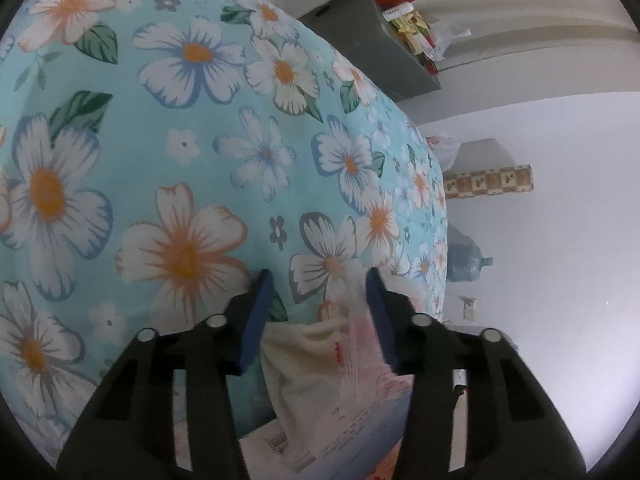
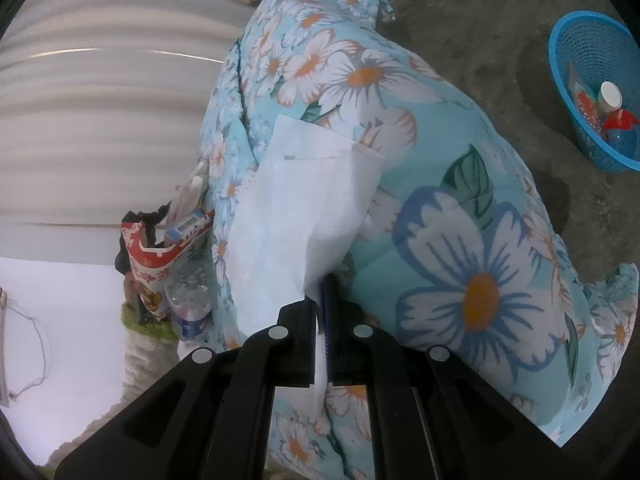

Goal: Collect trash
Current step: 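Grasp the clear red-printed plastic bag with the left tool while the right tool holds the tissue, then carry the plastic bag and white tissue to the blue wastebasket with both tools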

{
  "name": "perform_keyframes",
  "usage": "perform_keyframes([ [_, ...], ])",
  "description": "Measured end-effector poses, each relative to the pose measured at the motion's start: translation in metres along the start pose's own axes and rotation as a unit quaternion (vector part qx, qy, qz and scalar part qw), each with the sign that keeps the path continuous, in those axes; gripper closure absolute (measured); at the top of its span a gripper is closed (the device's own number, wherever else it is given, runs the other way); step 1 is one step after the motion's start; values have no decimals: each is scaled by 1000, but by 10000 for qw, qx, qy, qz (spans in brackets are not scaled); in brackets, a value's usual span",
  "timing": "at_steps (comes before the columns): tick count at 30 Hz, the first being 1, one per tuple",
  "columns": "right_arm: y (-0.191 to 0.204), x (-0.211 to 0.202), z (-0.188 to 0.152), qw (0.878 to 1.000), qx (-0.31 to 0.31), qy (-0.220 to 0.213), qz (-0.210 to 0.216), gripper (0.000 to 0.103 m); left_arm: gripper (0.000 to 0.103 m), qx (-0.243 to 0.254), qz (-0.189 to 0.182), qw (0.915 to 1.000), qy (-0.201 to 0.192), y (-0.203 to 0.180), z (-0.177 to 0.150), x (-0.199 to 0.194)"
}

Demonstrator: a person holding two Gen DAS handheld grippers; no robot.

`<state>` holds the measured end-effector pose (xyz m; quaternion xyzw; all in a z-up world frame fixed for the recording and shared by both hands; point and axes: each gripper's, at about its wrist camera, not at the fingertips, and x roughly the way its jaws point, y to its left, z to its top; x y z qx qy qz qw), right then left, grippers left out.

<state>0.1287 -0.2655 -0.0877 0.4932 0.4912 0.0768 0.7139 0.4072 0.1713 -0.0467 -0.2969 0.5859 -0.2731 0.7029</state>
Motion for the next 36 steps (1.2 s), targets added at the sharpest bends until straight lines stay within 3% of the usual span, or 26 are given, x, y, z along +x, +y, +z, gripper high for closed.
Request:
perform_keyframes([
  [3, 1, 1, 0, 10000, 1, -12, -24, 99, 74, 45, -121, 9999, -32, 0, -2, -2],
  [9, 2, 3, 1, 10000, -8, -20, -48, 99, 77, -92, -510, 9986, -47, 2, -3, -7],
  [11, 3, 4, 1, 10000, -14, -24, -48, 99, 72, -270, -662, 9974, 30, 7, -3, -7],
  [13, 2, 4, 1, 10000, -14, -27, -39, 99, 61, -379, -766, 9963, 93, 10, -3, -6],
  [21, 1, 3, 1, 10000, -14, -27, -5, 99, 63, -427, -587, 9974, 47, 8, -4, 5],
  [25, 1, 3, 1, 10000, -15, -23, 21, 99, 84, -301, -522, 9982, -50, 2, -4, 4],
  [36, 2, 1, -1, 10000, -45, -54, 63, 99, 95, 258, -645, 9948, -750, -28, -11, -34],
])
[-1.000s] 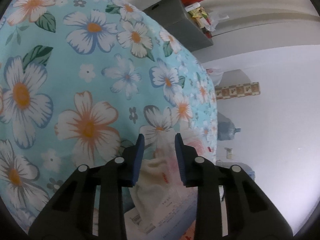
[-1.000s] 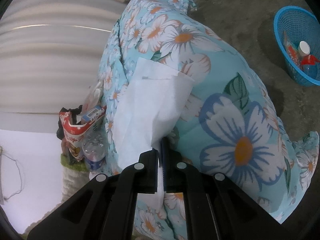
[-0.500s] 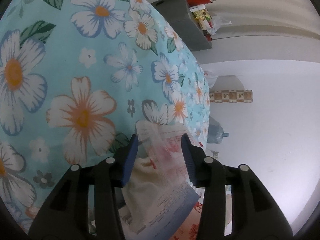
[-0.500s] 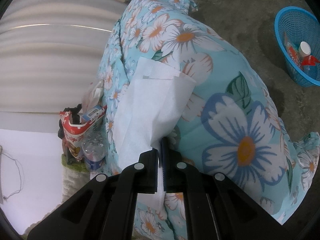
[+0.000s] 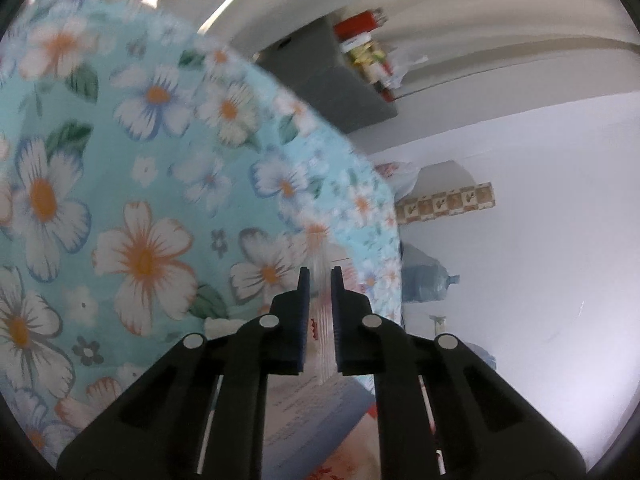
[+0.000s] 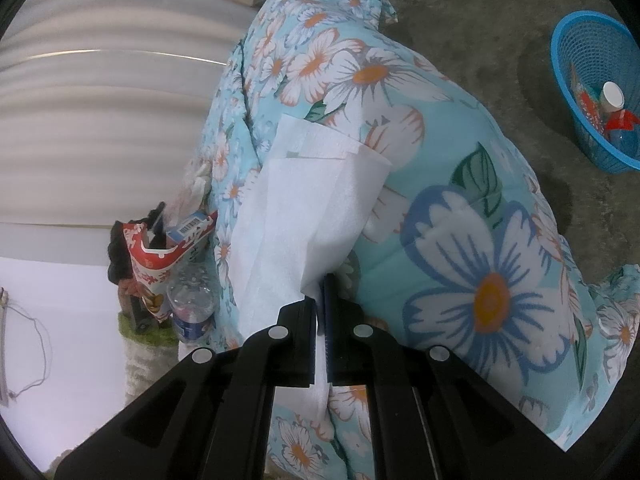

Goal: Collect trash
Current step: 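Carry the plastic bag and white tissue to the blue wastebasket with both tools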

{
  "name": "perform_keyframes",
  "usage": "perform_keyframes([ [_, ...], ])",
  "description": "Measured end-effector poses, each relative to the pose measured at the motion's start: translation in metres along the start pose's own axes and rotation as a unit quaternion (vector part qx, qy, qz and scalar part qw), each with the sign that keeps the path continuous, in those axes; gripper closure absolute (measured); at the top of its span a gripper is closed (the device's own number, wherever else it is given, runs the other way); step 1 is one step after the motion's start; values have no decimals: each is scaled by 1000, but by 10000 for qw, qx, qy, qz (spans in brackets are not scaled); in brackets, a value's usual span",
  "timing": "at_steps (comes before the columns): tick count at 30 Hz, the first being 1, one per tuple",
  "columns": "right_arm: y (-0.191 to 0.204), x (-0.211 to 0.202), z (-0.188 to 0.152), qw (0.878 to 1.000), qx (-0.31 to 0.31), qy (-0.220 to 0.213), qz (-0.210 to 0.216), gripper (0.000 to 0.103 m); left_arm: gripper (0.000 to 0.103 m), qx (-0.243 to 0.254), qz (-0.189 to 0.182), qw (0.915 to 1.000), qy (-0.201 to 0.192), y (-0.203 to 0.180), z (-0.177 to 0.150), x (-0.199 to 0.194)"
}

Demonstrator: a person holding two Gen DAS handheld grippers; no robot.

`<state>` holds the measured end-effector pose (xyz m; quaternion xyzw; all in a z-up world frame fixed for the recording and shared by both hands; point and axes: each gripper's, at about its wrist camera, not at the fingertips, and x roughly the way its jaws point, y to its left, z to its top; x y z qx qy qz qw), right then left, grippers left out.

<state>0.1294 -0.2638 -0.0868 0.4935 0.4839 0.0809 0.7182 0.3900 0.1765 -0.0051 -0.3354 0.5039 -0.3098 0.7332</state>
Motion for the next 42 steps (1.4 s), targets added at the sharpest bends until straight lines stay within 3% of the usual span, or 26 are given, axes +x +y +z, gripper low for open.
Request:
perform_keyframes([
  [5, 6, -6, -1, 9999, -120, -110, 49, 99, 98, 502, -13, 9973, -539, -36, -4, -28],
  [10, 21, -13, -1, 9989, -334, -309, 88, 99, 100, 1242, 84, 9861, -1103, -80, -16, -58],
  [16, 51, -32, 2, 9948, -739, -663, 246, 100, 100, 1877, -163, 9659, -1774, -135, -39, -101],
  [23, 81, -70, -2, 9856, -1159, -1186, 327, 100, 100, 2455, -379, 9414, -2281, -191, -101, -137],
  [29, 82, -95, -14, 9819, -1242, -1414, 224, 100, 100, 2712, -526, 9299, -2428, -211, -161, -140],
  [35, 73, -124, -30, 9774, -1182, -1745, 150, 100, 100, 2759, -932, 9314, -2183, -226, -210, -117],
  [42, 44, -158, -42, 9731, -890, -2107, 261, 100, 100, 3051, -936, 9325, -1690, -253, -245, -66],
])
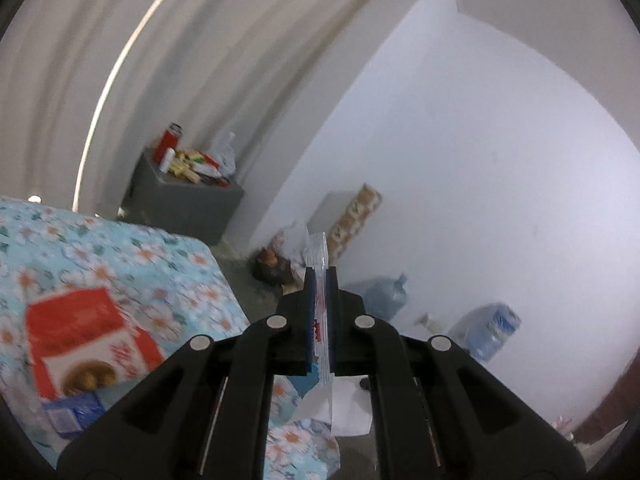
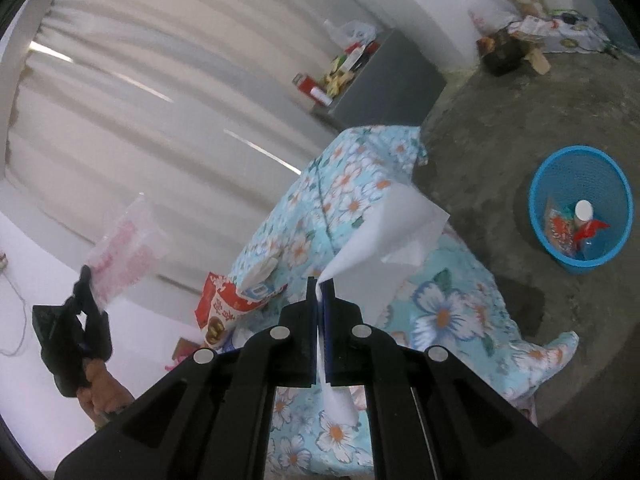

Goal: Collect trash
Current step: 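Carry the plastic bag and white tissue to the blue wastebasket with both tools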

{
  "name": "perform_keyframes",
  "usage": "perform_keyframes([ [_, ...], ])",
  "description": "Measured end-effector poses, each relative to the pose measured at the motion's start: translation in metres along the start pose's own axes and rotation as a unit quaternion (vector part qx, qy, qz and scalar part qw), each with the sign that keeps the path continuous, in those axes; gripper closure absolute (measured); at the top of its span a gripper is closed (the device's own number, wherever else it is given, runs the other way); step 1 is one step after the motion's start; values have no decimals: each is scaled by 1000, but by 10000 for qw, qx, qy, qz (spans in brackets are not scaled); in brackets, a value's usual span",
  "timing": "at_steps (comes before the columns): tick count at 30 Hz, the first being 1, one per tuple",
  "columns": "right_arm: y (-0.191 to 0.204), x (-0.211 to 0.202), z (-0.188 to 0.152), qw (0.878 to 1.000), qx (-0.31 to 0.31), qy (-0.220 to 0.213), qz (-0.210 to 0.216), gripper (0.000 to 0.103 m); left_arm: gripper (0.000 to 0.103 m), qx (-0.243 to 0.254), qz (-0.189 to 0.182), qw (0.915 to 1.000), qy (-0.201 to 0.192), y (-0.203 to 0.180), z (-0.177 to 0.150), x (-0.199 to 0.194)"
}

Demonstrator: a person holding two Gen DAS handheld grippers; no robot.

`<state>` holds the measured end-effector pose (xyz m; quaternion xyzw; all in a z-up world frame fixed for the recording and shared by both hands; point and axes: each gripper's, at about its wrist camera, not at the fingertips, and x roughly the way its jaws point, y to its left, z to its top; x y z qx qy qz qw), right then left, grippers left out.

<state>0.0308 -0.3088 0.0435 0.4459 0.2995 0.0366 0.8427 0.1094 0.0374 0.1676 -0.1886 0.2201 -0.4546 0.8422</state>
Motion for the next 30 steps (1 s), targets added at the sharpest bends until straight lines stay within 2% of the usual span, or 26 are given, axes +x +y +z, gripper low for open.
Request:
perform_keyframes([
  [4, -15, -21, 1, 9996, 128, -236, 27, 100, 100, 122, -50, 9993, 342, -20, -19, 34],
  [13, -51, -65, 10, 9964, 388, -751, -29, 100, 100, 655, -120, 9945, 812, -71, -48, 100],
  [21, -82, -94, 22, 9924, 538, -1085, -208, 100, 100, 1101, -351, 9832, 1411, -112, -74, 175],
  [30, -116, -100, 57, 9893, 616, -1210, -535, 100, 100, 1364, -493, 9683, 2032, -129, -102, 259],
])
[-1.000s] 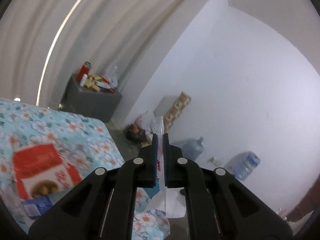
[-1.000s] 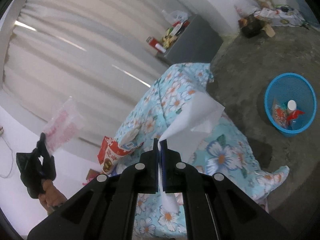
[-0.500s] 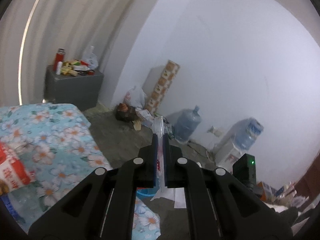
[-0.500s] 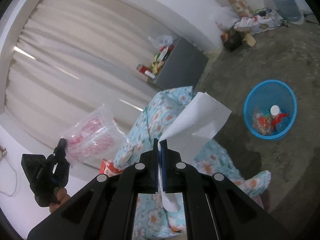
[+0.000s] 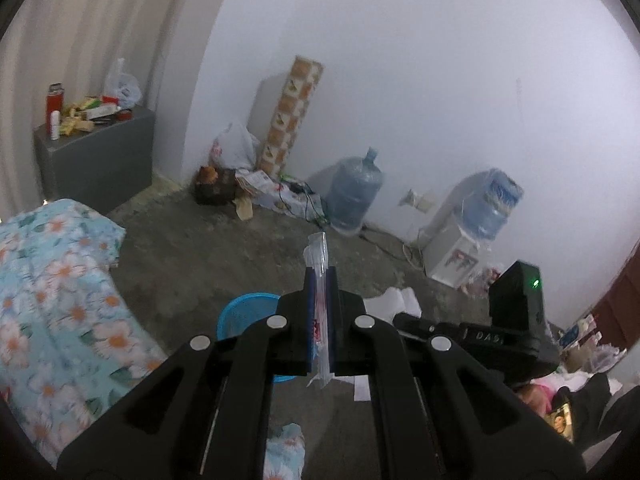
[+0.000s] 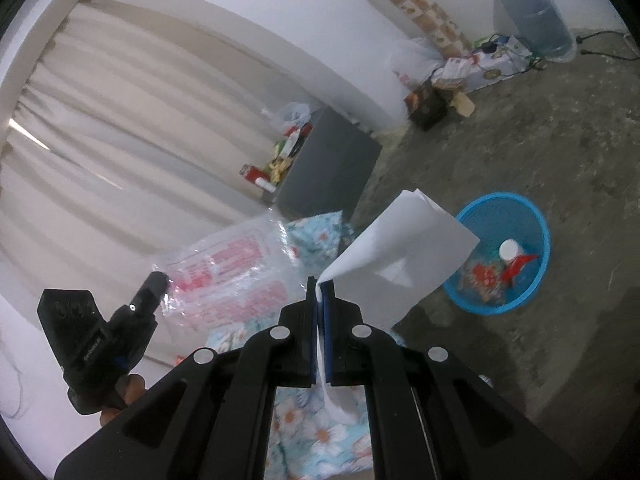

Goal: Collect trash
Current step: 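Carry the plastic bag and white tissue to the blue wastebasket with both tools, then open both tools to drop the tissue and plastic bag into the wastebasket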

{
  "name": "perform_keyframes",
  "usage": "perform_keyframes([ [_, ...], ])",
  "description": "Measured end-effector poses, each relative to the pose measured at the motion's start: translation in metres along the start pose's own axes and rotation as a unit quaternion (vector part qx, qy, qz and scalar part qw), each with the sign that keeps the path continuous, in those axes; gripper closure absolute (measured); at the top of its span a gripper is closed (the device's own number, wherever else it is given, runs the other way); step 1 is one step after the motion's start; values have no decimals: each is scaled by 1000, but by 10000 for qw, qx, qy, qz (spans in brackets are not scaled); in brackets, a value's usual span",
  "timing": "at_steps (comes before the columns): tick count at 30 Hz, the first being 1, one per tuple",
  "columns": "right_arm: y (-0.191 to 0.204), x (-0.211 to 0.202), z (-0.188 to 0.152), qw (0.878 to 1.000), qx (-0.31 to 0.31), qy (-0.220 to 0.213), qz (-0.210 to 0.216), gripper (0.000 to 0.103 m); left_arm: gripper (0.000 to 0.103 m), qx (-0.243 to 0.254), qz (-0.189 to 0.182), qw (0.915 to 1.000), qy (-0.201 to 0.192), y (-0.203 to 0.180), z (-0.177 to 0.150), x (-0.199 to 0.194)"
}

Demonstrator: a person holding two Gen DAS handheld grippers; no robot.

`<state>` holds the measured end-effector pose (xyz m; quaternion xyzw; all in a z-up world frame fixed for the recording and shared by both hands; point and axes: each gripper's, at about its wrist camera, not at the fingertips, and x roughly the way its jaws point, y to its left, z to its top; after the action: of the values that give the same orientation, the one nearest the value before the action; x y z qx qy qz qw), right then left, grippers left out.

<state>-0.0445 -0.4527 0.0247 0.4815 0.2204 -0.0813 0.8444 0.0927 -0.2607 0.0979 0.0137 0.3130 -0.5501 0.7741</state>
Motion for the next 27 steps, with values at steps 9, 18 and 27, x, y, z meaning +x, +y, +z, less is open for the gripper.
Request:
perform_keyframes([
  [9, -41, 49, 46, 9981, 36, 216, -570, 100, 100, -84, 37, 9960, 885, 23, -2, 118],
  [18, -119, 124, 58, 9865, 415, 690, -1429, 100, 99, -252, 305, 9804, 1930, 57, -38, 248],
  [27, -216, 201, 48, 9606, 1030, 1357, -2196, 53, 68, -540, 846, 9684, 2283, 85, -63, 331],
])
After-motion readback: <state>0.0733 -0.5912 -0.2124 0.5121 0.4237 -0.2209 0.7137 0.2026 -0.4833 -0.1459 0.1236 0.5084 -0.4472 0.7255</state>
